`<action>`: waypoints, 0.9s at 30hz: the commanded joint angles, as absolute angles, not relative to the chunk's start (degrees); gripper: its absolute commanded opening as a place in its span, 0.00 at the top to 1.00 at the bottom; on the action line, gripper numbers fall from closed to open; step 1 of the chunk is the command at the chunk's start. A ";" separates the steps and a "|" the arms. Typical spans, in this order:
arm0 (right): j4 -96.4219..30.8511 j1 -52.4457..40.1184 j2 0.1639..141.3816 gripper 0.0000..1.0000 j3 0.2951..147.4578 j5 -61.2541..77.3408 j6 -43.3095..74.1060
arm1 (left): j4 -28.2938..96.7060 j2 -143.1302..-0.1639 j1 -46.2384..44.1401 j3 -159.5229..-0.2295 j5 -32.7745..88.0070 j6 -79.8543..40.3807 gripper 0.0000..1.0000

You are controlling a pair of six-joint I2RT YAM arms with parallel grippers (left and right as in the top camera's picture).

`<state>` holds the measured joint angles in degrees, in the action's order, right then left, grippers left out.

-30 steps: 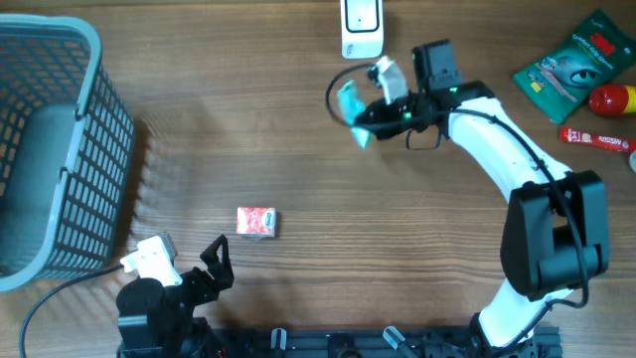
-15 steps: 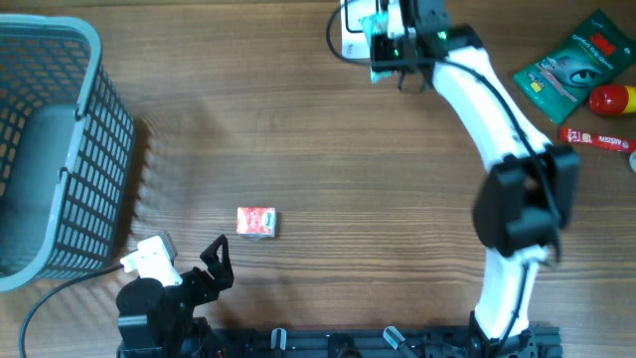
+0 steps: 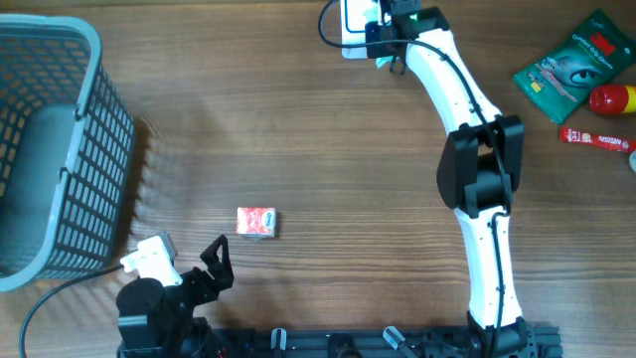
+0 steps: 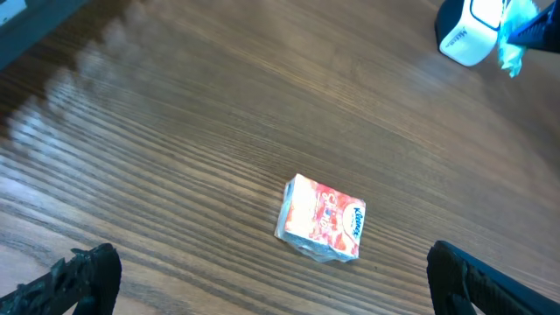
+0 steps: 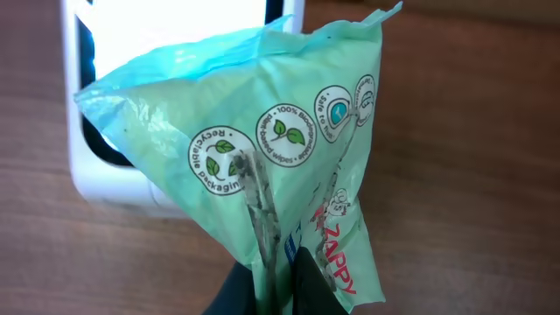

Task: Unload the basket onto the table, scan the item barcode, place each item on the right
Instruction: 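Carry the wet-wipe pack right and drop it by the gloves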

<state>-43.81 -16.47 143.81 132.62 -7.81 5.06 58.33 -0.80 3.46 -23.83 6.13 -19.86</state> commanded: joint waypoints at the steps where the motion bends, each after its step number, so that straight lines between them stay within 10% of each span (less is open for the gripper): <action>1: -42.94 -18.98 144.42 0.96 134.87 -9.45 4.23 | 58.15 -0.47 3.27 -23.88 6.81 -20.16 0.00; 10: -62.78 -17.15 142.39 0.96 139.37 -17.56 8.60 | 58.15 -0.47 3.27 -23.88 6.81 -20.18 0.00; 27: -76.55 16.73 142.28 0.96 134.72 -18.00 19.92 | 58.15 -0.47 3.27 -23.88 6.81 -20.18 0.00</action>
